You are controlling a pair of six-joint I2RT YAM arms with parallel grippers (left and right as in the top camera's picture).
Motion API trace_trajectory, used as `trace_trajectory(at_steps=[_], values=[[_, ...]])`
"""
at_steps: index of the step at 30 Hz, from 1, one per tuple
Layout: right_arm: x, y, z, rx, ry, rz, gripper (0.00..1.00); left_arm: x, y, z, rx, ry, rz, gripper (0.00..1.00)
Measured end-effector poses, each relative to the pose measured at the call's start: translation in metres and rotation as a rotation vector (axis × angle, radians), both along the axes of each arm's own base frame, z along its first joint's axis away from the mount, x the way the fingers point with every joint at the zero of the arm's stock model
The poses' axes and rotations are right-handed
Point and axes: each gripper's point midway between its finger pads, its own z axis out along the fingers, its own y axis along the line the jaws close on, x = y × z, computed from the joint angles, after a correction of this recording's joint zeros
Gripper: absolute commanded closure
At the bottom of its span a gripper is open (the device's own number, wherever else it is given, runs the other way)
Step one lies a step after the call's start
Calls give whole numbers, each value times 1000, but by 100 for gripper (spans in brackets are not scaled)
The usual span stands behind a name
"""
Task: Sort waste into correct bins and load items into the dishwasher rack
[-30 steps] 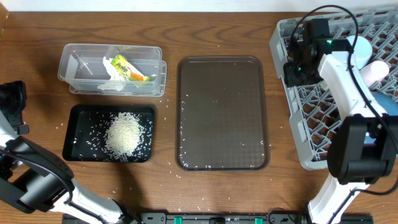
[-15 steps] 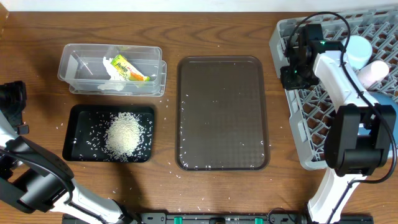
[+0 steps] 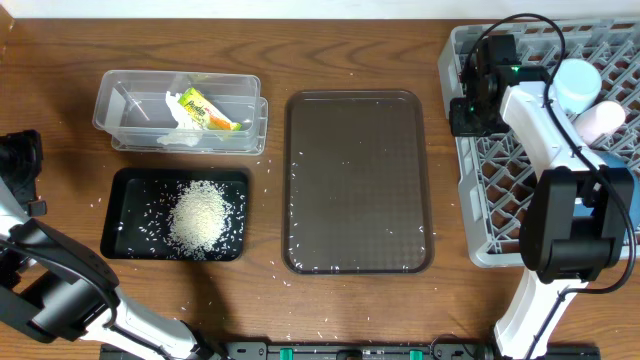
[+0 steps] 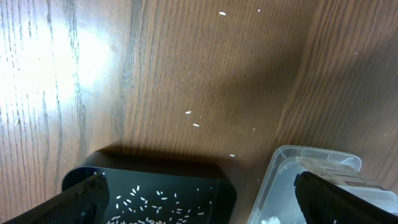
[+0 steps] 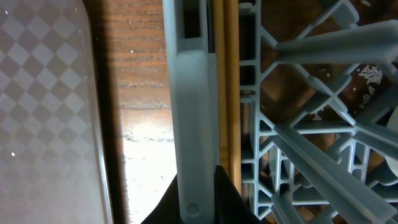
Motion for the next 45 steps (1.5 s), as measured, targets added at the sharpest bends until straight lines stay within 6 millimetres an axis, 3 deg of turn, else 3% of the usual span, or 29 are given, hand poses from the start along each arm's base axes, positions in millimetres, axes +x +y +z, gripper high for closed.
trace_trajectory(at_steps=[19, 23, 28, 33, 37, 40, 45], values=[[-8, 10, -3, 18, 36, -80, 82, 0, 0, 0, 0, 0, 0, 2], [-17, 7, -4, 13, 74, -83, 71, 0, 0, 0, 0, 0, 0, 2], [-21, 0, 4, -11, 71, -94, 45, 0, 0, 0, 0, 0, 0, 2], [-19, -1, 36, -6, -6, -96, 27, 0, 0, 0, 0, 0, 0, 2], [-23, -1, 84, 2, -112, -96, 10, 0, 0, 0, 0, 0, 0, 2], [-34, -2, 119, 9, -177, -97, 7, 0, 0, 0, 0, 0, 0, 2], [-70, -5, 169, 17, -240, -97, 7, 0, 0, 0, 0, 0, 0, 2]])
